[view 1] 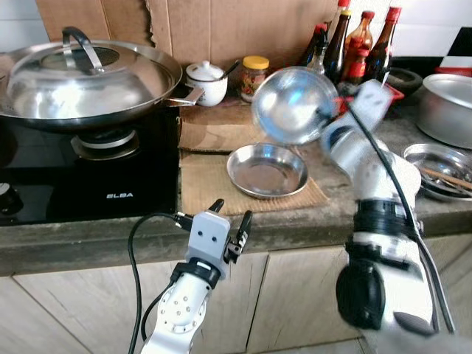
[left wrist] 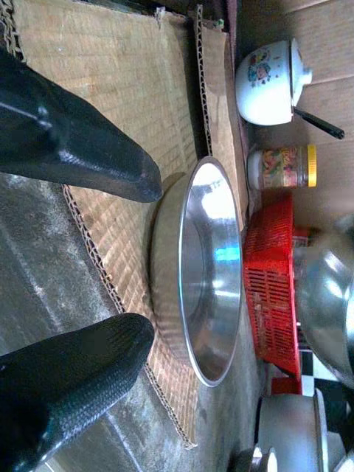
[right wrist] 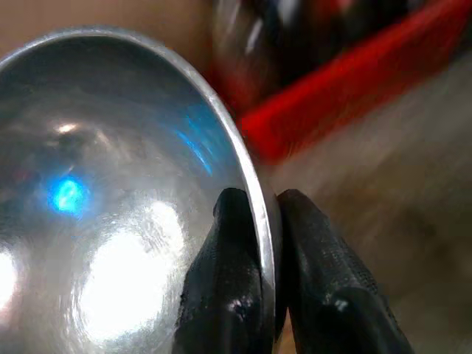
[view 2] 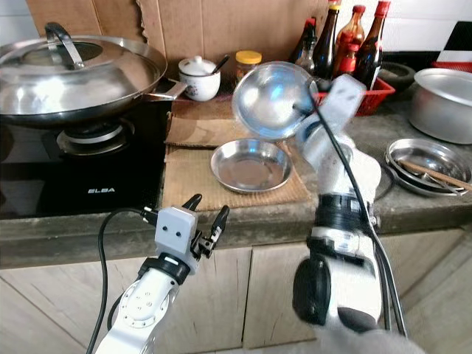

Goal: Kitchen organization

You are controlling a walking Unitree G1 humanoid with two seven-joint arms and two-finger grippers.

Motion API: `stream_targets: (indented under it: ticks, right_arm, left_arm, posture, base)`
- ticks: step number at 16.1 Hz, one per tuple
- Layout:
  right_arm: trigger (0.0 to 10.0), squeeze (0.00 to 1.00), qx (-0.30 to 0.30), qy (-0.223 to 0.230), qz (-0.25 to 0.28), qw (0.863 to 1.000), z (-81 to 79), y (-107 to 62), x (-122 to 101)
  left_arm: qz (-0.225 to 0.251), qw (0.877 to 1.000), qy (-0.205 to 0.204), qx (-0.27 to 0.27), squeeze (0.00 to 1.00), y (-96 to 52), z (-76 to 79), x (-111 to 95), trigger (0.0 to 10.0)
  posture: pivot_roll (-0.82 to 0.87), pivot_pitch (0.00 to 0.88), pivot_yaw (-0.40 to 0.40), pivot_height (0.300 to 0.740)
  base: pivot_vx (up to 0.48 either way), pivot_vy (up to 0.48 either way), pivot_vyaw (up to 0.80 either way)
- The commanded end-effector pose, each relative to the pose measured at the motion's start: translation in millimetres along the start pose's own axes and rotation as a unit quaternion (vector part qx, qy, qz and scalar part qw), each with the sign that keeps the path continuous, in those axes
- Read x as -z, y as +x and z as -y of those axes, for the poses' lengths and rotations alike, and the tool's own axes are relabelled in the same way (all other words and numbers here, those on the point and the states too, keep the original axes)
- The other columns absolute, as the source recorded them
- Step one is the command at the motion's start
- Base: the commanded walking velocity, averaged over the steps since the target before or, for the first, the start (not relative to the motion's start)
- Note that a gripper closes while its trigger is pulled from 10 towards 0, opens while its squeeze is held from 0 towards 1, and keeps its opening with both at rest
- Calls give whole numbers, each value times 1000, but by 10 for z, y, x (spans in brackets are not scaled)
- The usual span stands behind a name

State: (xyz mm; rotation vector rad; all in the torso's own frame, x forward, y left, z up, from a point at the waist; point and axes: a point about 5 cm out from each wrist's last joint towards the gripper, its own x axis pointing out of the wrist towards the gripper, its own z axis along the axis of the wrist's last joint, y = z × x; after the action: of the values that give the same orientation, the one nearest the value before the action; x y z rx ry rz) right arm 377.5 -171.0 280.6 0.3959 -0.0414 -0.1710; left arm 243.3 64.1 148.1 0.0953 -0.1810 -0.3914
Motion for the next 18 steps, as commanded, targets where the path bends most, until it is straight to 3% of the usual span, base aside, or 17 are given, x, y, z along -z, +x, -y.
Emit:
stream_targets:
  ticks: [1, 4, 7, 8, 9, 10, 11, 12, 14, 15, 18]
  right_arm:
    - [0, 0, -2, -53, 86, 995, -41, -149, -118]
    - [0, 0, 21, -146, 168, 975, 101, -487, 35]
    - [0, 0, 51, -184, 208, 959, 203, -686, 117]
    - [0, 0, 67, -204, 223, 951, 241, -748, 146]
    - [0, 0, 74, -254, 250, 931, 250, -848, 204]
    - [3255, 0, 76, -261, 248, 930, 257, -890, 257]
    - [3255, 0, 75, -262, 247, 930, 256, -904, 275]
    - [10000, 0, 64, -262, 236, 934, 243, -919, 324]
    - [10000, 0, 3, -285, 207, 936, 189, -951, 505]
    - [10000, 0, -18, -259, 194, 946, 191, -971, 554]
    - [10000, 0, -14, -240, 201, 950, 203, -1020, 562]
  left_arm:
    - [6, 1000, -6, 8, 0, 20, 32, -34, 10000]
    - [6, 1000, -8, 2, 0, 14, -8, -42, 10000]
    - [5, 1000, -12, 3, 0, 5, -23, -38, 10000]
    - [6, 1000, -10, 4, 0, 2, -23, -37, 10000]
    - [11, 1000, -9, 5, 0, 5, -23, -54, 10000]
    - [17, 1000, -8, 6, 0, 12, -24, -74, 10000]
    - [19, 1000, -7, 6, 0, 15, -26, -81, 10000]
    - [22, 1000, -7, 7, 0, 21, -33, -95, 10000]
    - [25, 1000, -7, 7, 0, 23, -43, -104, 10000]
    - [25, 1000, -5, 9, 0, 19, -34, -102, 10000]
    - [21, 1000, -5, 9, 0, -2, -36, -87, 10000]
  posture:
    - [23, 0, -65, 740]
    - [15, 0, -49, 740]
    - [11, 0, -41, 740]
    - [9, 0, -35, 740]
    - [7, 0, -29, 740]
    - [10, 0, -28, 740]
    - [10, 0, -28, 740]
    - [10, 0, -27, 740]
    - [11, 0, -25, 740]
    - [14, 0, -28, 740]
    - [17, 0, -27, 740]
  base:
    - [0, 0, 0]
    - [0, 0, 0]
    - [0, 0, 0]
    - [0, 0, 0]
    - [0, 0, 0]
    - [0, 0, 0]
    - [0, 0, 0]
    - [0, 0, 0]
    - [0, 0, 0]
    - [0, 0, 0]
    - [-170, 0, 0]
